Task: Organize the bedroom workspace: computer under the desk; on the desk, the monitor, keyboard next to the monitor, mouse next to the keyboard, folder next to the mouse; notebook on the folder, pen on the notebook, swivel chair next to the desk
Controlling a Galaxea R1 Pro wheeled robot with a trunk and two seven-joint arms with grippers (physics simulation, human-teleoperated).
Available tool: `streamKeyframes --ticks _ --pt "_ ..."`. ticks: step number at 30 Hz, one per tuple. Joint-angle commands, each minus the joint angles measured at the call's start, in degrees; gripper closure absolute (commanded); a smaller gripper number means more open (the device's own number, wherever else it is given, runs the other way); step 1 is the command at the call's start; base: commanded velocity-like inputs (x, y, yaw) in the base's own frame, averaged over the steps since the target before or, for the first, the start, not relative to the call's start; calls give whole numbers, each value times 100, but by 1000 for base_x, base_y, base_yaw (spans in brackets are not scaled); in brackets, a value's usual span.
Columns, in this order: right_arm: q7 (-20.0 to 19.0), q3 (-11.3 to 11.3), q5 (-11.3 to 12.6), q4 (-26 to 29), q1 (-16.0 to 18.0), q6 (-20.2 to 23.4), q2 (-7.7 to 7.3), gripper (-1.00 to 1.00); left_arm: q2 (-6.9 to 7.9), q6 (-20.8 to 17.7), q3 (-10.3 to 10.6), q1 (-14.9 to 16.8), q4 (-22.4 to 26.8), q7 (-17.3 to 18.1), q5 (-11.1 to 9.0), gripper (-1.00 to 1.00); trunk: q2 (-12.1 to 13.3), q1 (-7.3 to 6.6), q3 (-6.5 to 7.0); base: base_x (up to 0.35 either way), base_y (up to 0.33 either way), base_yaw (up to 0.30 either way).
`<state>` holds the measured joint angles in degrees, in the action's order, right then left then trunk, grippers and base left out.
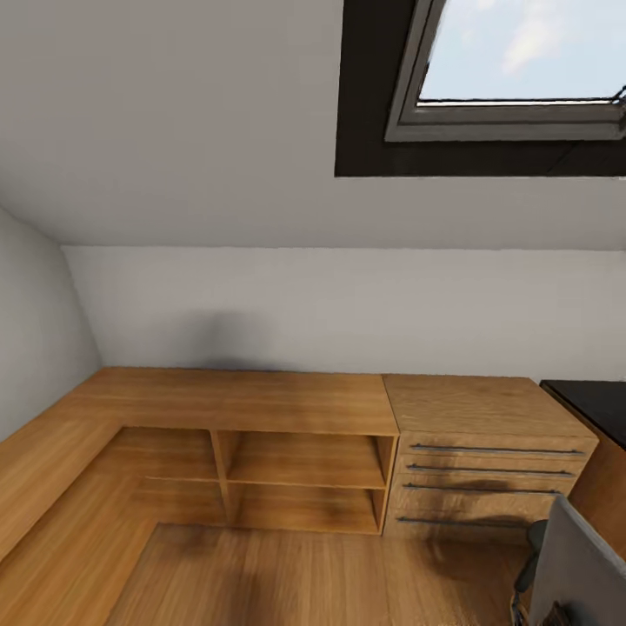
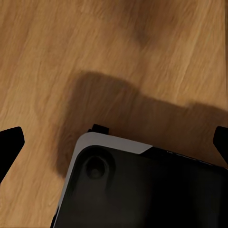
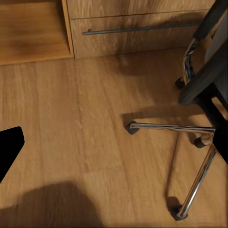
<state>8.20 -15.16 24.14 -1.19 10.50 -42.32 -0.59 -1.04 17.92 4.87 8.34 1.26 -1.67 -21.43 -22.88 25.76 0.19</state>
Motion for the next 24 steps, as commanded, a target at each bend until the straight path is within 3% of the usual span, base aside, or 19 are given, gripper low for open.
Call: streamKeyframes --ticks 1,24 --pt "32 -48 12 -13 5 -13 2 -100 -1 18 49 1 -3 -16 -37 -100 -4 2 -8 0 0 -204" --pt "32 -52 11 -13 5 -13 8 -100 -1 18 49 1 -1 -17 -37 -100 -4 2 -125 0 0 -207"
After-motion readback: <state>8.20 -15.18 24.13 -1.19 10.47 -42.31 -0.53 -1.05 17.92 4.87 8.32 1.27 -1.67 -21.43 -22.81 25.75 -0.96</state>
